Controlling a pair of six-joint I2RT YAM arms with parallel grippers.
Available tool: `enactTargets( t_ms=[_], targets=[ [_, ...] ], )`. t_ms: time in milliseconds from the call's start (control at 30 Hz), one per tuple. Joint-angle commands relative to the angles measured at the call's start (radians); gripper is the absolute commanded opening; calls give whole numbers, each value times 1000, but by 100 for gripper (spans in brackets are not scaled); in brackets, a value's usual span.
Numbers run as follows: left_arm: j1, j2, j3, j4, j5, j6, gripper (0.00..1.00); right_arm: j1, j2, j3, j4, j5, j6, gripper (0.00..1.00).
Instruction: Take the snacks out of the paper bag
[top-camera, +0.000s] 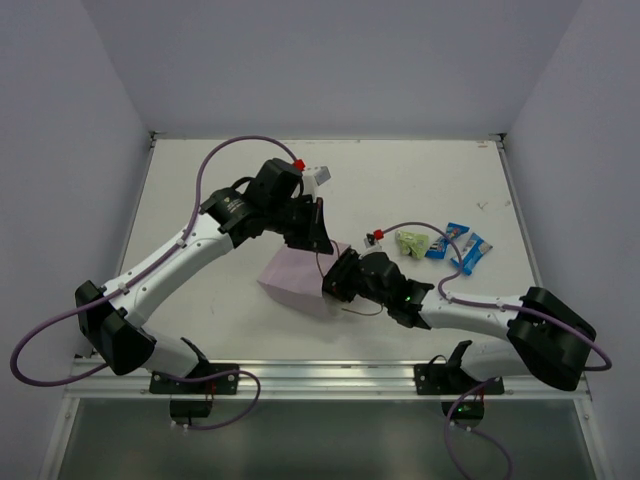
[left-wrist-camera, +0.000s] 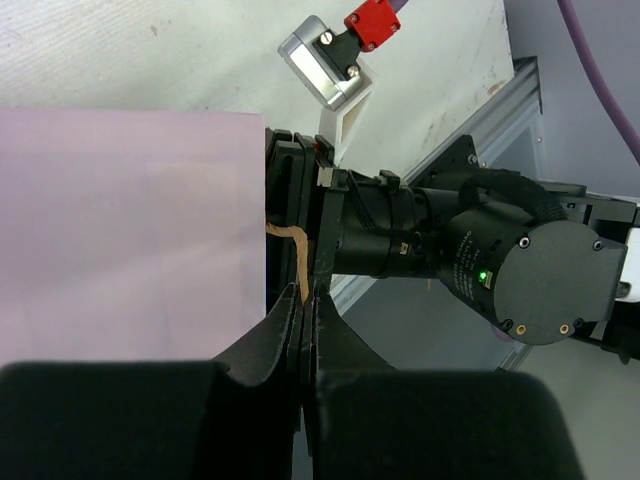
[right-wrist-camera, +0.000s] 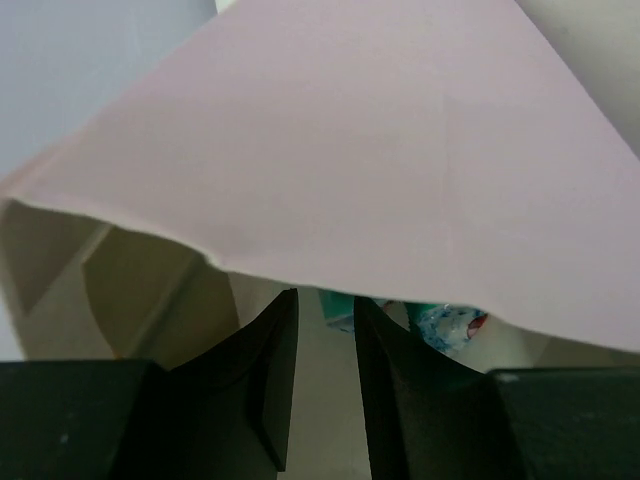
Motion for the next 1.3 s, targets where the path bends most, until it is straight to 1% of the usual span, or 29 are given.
enactTargets(
  t_ms=[0, 267, 400, 567, 700, 767, 800, 933, 1000, 1033, 1100, 1167, 1267],
  targets=[
    [0, -14, 28, -15, 36, 32, 0, 0, -3, 17, 72, 35, 13, 32],
    [0, -21, 19, -18, 36, 33, 0, -1, -28, 21, 63, 44, 10, 32],
    [0, -27, 17, -18, 36, 26, 0, 0, 6, 53, 58, 35, -7, 32],
    [2, -37, 27, -32, 39, 10, 0, 0, 72, 90, 107, 30, -5, 32],
    [0, -34, 34, -41, 44, 10, 0, 8, 118, 141, 98, 59, -31, 31],
    [0, -31, 42, -44, 47, 13, 0, 9, 150, 170, 86, 70, -42, 29],
    [2, -26, 44, -47, 50, 13, 0, 9, 158, 178, 84, 81, -44, 24],
    [0, -24, 50, -56, 52, 23, 0, 9, 181, 205, 80, 79, -53, 14],
    [0, -26, 47, -58, 50, 26, 0, 8, 181, 212, 66, 79, -53, 5],
    [2, -27, 48, -58, 50, 27, 0, 8, 178, 212, 58, 79, -54, 4],
    [3, -27, 48, -52, 53, 26, 0, 8, 164, 207, 47, 82, -60, 0],
    [9, -29, 48, -52, 46, 23, 0, 8, 146, 193, 37, 92, -67, 0],
    [26, -40, 37, -47, 33, 21, 0, 8, 81, 172, -61, 125, -64, 0]
  ],
)
